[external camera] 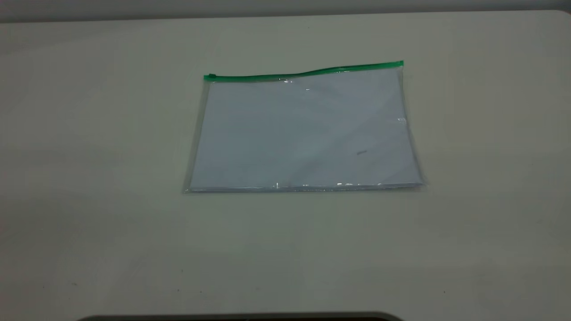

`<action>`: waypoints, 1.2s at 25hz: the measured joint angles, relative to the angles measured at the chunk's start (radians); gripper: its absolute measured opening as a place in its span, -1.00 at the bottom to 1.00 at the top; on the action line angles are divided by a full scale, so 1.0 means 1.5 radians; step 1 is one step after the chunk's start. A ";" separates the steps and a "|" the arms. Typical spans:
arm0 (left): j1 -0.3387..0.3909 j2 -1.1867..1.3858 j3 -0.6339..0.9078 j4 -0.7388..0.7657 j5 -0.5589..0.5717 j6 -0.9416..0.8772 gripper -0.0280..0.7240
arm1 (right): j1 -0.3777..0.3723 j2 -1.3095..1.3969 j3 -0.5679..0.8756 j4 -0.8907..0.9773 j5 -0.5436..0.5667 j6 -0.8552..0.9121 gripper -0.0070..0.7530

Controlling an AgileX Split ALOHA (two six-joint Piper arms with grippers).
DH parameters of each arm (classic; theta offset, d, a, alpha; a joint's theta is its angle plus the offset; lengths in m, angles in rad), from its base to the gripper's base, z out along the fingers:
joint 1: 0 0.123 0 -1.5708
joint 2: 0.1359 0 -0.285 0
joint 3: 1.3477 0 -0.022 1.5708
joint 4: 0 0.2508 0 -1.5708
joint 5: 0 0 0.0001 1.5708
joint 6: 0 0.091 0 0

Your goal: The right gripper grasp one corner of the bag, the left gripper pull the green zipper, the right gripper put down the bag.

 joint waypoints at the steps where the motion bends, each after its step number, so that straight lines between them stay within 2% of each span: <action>1: 0.001 -0.004 0.000 0.000 0.000 0.000 0.44 | 0.000 0.000 0.000 0.000 0.000 0.000 0.54; 10: 0.081 -0.131 0.000 0.011 0.000 0.011 0.44 | 0.000 0.000 0.000 0.000 -0.001 0.000 0.54; 30: 0.085 -0.168 0.000 -0.005 0.003 0.038 0.44 | 0.000 0.000 0.000 -0.001 -0.001 0.001 0.54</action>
